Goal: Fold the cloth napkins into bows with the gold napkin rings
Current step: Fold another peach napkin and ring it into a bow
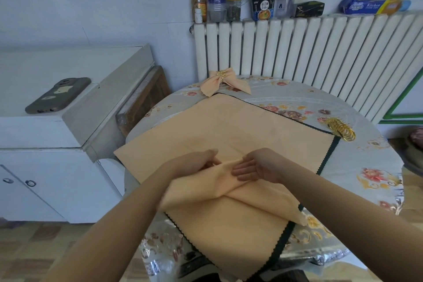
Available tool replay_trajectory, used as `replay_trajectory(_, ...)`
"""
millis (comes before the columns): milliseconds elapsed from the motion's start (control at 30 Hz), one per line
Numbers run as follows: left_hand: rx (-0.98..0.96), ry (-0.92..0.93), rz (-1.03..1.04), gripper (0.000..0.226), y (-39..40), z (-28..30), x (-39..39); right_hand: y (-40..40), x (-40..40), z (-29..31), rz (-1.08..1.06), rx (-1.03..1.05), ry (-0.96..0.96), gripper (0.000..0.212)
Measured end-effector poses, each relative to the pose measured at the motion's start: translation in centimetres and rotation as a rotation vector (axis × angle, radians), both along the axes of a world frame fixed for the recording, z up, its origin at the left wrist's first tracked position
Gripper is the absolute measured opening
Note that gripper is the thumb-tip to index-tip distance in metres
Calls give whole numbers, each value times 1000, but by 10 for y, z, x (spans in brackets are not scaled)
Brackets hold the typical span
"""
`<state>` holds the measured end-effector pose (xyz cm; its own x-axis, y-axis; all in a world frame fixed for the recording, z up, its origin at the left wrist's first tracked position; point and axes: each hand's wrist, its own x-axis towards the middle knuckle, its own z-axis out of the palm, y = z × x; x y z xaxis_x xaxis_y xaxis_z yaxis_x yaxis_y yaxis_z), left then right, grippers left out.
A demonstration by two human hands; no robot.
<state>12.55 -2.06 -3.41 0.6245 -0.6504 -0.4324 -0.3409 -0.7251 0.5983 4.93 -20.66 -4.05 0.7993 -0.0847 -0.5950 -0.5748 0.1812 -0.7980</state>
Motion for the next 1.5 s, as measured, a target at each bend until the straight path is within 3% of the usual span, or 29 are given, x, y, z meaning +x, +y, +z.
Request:
replay_trajectory(67,5,32,-26,58,0,7,4,4,-4,0,27,-3,-39,23)
replay_trajectory(233,154,-279,-203,25,-5,-3,5,7,-10,-2,50,-101,-146,5)
replay_trajectory(333,97,-354,-183,14,-1,-11,3,5,-13,-13,234,-750,-330,11)
replay_trajectory(400,57,-397,-180,16,2,-15,3,8,-20,-24,405,-1109,-488,29)
replay_trajectory(467,48,-467,-176,14,3,-20,3,11,-28,-37,566,-1321,-553,63)
replay_trajectory(533,61,-558,-184,18,1,-26,1,9,-35,-47,619,-1417,-572,82)
replay_trajectory(600,42,-638,-175,17,-2,-34,-6,6,-38,-52,617,-1435,-605,82)
replay_trajectory(767,-101,-805,-115,46,-2,-58,-26,0,-40,-57,535,-1506,-794,64)
replay_trajectory(934,-88,-767,-252,74,5,-68,-33,-3,-38,-63,486,-1549,-1045,48)
replay_trajectory(1000,-111,-748,-284,68,7,-68,-27,-6,-34,-63,476,-1474,-1098,33)
replay_trajectory(1100,-219,-720,-322,49,13,-71,-14,-13,-30,-53,507,-1421,-1070,39)
replay_trajectory(1167,-256,-683,-334,49,15,-71,-8,-19,-27,-45,534,-1385,-1005,46)
replay_trajectory(1400,-299,-630,-350,55,17,-66,-2,-32,-17,-60,568,-1422,-1075,43)
replay_trajectory(1500,-215,-738,-406,50,19,-67,0,-33,-19,-67,535,-1408,-1095,41)
